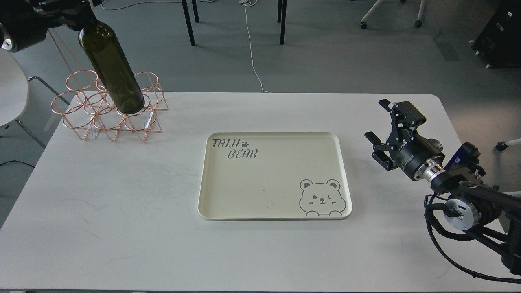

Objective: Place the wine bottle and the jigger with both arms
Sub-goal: 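Lower the bottle upright into a slot of the copper rack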

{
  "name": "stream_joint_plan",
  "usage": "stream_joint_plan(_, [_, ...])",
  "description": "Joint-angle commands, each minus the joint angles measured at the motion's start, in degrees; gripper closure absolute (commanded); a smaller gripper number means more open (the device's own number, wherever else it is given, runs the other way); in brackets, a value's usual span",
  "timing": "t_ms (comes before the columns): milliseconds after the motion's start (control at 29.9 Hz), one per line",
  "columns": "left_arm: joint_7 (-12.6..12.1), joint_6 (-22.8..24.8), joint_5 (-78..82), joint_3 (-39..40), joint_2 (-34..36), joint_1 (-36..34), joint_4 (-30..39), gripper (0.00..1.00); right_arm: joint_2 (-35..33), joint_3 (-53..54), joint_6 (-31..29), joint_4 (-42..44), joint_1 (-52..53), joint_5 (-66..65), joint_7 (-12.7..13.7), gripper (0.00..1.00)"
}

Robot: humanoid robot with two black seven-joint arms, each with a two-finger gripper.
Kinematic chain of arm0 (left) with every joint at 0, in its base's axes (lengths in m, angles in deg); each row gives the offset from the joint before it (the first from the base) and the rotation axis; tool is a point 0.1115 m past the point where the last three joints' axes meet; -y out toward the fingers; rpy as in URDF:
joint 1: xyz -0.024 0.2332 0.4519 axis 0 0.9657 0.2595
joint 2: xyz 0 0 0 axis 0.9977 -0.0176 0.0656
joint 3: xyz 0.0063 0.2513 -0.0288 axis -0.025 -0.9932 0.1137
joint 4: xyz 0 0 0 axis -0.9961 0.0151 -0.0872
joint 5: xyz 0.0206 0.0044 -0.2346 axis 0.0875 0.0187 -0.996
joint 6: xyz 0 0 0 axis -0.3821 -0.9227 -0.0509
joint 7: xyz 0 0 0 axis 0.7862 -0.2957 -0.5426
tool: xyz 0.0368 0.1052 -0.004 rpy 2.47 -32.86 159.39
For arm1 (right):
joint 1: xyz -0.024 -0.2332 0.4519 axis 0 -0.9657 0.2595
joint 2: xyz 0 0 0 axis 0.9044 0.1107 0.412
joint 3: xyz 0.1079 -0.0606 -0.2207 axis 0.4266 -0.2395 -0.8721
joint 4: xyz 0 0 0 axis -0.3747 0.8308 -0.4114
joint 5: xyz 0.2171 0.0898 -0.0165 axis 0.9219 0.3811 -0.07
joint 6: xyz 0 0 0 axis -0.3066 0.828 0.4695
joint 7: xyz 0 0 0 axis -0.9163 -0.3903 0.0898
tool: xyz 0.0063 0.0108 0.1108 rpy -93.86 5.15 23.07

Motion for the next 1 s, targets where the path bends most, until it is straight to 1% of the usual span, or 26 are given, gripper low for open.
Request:
stream_joint_plan(0, [0.00, -0.08, 0.02, -0.26, -0.90, -0.01, -0.08, 0.88, 0.00, 0.00, 0.00, 0.01, 0.00, 0.00, 0.00, 0.02])
stream_joint_plan(569, [0.00, -0.08, -0.07, -0.43, -4.67, 0.60, -3.50, 0.83, 0.09, 0.00, 0.00, 0.01, 0.00, 0.00, 0.00, 0.02])
stream_joint_plan(736, [0.00, -0.26, -0.42, -1.58, -5.99, 0.51, -5.17, 0.82, 0.09, 0.00, 0.00, 0.01, -0.09, 0.00, 0.00, 0.02])
stream_joint_plan(970, [0.00, -1.75, -0.77, -3.07, -7.40, 0.60, -7.10, 0.81, 0.09, 0.00, 0.00, 0.01, -0.17, 0.00, 0.00, 0.02])
